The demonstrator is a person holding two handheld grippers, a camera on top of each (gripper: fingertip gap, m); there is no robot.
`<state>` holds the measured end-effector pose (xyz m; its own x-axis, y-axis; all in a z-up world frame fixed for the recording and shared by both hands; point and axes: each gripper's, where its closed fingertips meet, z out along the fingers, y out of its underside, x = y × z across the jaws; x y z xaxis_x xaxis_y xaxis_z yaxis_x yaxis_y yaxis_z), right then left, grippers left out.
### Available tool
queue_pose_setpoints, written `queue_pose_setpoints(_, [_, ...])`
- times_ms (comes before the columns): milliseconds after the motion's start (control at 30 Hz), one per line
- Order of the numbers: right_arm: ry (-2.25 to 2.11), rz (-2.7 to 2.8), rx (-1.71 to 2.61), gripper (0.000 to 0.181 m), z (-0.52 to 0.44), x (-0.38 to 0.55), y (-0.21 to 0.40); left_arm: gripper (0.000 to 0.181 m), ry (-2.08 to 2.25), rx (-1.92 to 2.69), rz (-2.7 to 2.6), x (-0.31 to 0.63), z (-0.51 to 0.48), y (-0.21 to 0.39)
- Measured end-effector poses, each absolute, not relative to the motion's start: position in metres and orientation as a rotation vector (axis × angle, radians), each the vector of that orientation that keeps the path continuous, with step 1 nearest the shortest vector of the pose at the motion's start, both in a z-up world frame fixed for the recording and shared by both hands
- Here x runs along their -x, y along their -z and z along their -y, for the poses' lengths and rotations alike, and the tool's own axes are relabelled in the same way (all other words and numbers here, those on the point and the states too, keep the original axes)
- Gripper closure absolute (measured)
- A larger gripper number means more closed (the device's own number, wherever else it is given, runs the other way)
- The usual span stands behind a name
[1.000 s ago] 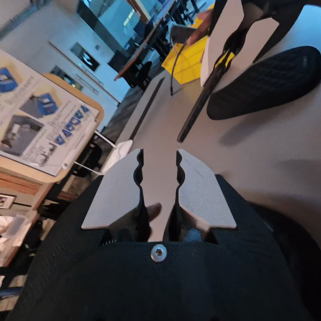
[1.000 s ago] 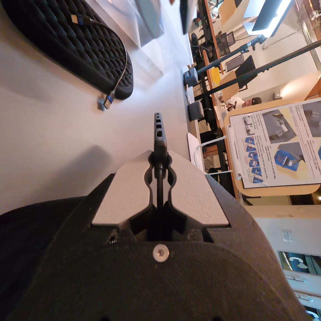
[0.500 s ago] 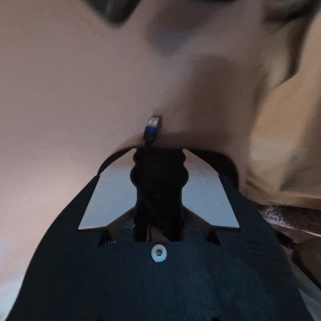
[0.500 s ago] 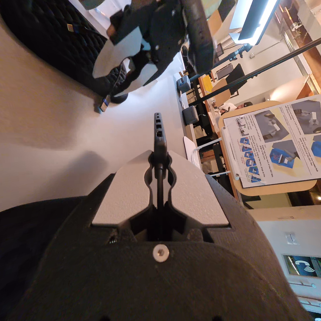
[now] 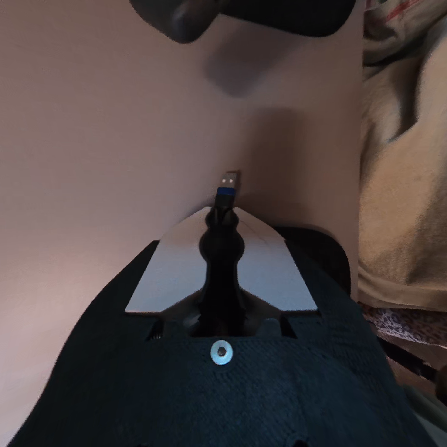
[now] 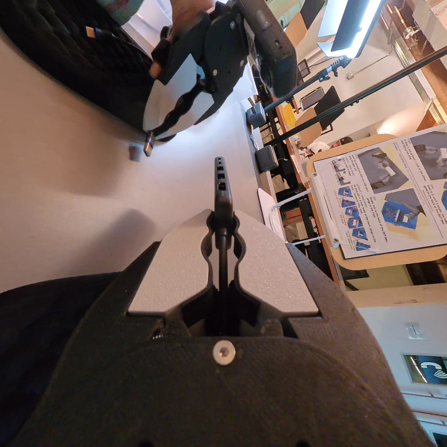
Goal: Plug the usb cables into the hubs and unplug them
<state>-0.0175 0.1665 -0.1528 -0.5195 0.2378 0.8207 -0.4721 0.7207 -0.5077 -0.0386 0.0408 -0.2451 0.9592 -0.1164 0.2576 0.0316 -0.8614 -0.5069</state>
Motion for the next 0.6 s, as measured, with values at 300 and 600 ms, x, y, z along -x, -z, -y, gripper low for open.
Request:
queue_pose_setpoints(300, [-0.869,1.906,-0.123,0.169,-0.165,0.027,0.154,0.174,-0.157,2.378,0.137,0.061,-0.051,0.199])
queue_pose_setpoints(600, [-0.798,1.870,-0.087,0.169,-0.157,0.036,0.151,0.175,-0.489,2.248,0.110,0.051,-0.063,0.169])
